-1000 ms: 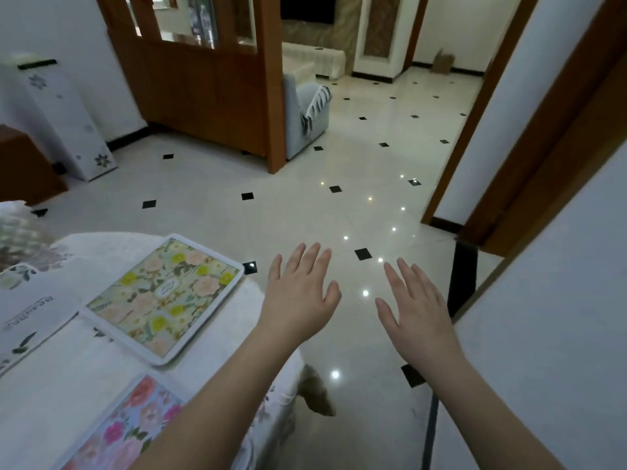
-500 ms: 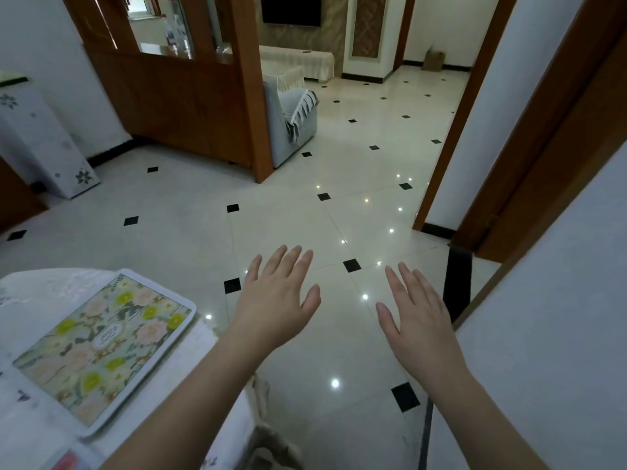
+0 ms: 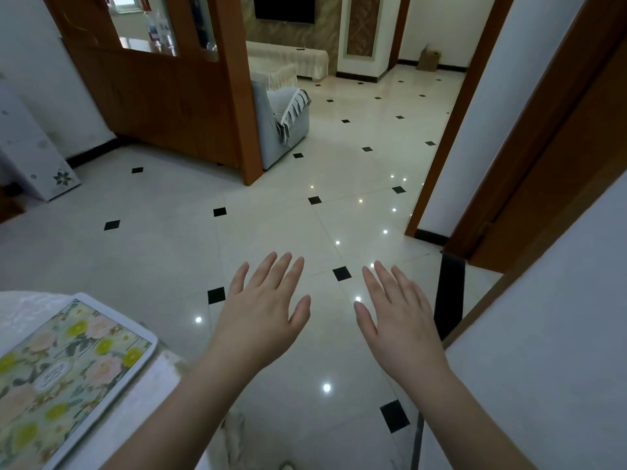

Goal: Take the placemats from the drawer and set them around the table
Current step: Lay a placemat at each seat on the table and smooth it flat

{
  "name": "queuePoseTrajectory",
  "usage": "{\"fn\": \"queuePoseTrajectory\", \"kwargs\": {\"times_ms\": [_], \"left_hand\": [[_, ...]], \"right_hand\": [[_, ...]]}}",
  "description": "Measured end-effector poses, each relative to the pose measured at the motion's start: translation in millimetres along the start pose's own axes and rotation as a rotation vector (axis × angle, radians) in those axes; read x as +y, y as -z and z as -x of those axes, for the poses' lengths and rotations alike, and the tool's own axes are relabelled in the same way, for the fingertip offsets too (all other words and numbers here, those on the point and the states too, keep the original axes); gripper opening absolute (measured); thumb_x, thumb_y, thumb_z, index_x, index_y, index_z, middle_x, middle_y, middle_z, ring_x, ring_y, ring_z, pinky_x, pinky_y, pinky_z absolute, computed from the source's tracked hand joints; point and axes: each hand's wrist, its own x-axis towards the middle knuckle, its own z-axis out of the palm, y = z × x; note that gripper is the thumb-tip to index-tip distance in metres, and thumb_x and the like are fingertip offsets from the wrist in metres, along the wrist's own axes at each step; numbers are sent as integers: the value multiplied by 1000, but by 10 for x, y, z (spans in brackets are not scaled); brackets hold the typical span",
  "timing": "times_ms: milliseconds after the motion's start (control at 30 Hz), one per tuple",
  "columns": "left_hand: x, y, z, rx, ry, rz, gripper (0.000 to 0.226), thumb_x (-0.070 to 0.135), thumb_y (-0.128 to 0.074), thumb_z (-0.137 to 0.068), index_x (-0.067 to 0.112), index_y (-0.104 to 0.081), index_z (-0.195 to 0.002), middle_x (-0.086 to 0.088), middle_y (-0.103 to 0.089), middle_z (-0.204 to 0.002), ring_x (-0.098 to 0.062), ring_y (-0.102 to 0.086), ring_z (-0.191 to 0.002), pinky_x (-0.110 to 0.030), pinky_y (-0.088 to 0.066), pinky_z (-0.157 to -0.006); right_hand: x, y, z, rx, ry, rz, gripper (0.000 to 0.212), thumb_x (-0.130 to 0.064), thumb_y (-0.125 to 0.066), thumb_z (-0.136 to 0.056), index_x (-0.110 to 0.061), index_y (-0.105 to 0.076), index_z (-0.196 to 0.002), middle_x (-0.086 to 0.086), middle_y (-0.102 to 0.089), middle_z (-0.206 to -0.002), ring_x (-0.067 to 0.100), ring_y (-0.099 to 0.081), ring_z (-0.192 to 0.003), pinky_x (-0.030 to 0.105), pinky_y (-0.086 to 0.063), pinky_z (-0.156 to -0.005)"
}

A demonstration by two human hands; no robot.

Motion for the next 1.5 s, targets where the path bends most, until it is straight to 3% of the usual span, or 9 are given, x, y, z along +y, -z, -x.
{"fn": "queuePoseTrajectory", "kwargs": {"times_ms": [267, 500, 667, 967, 1333, 1500], "left_hand": [[-249, -99, -571, 19, 28, -19, 69, 56, -5, -95, 30, 1, -158, 8, 0, -167, -13, 7, -153, -43, 7, -121], [-490, -170, -921, 29, 84, -29, 67, 57, -7, -98, 30, 4, -158, 6, 8, -167, -15, 15, -152, -45, 14, -120], [-619, -165, -1044, 50, 205, -40, 74, 62, 4, -90, 33, 0, -158, 4, 11, -167, -20, 20, -151, -44, 18, -118], [-773, -462, -1568, -33, 364, -51, 76, 62, 4, -88, 34, -6, -158, 6, 5, -167, -18, 14, -153, -42, 15, -118], [-783, -414, -2378, 21, 569, -88, 73, 56, -10, -92, 25, -31, -155, 0, -19, -165, -23, -10, -154, -46, -6, -122], [-991, -418, -2324, 5, 679, -84, 66, 54, -16, -98, 26, -26, -157, 2, -9, -167, -20, -1, -154, -43, 2, -122]], "right_hand": [[-128, -109, -740, -49, 52, 76, 62, -53, -10, -100, -29, -10, -157, -4, -8, -166, 18, -1, -153, 35, 5, -119], [-228, -189, -1186, -74, 43, 104, 65, -56, 0, -96, -32, -2, -157, -4, -1, -166, 17, 4, -153, 34, 11, -117], [-287, -216, -1488, -87, 106, 75, 73, -56, 12, -91, -31, -6, -157, -3, -3, -166, 17, 2, -153, 33, 11, -117], [-121, -511, -2355, -147, 268, 23, 60, -51, -12, -101, -31, -10, -157, -4, -5, -166, 17, 0, -153, 33, 7, -120], [232, -639, -3552, -178, 432, -49, 57, -48, -20, -102, -30, -15, -157, -5, -5, -166, 16, 2, -152, 32, 1, -120], [-94, -745, -3879, -224, 550, -57, 58, -48, -20, -103, -30, -14, -157, -5, 0, -166, 17, 5, -152, 34, -6, -120]]}}
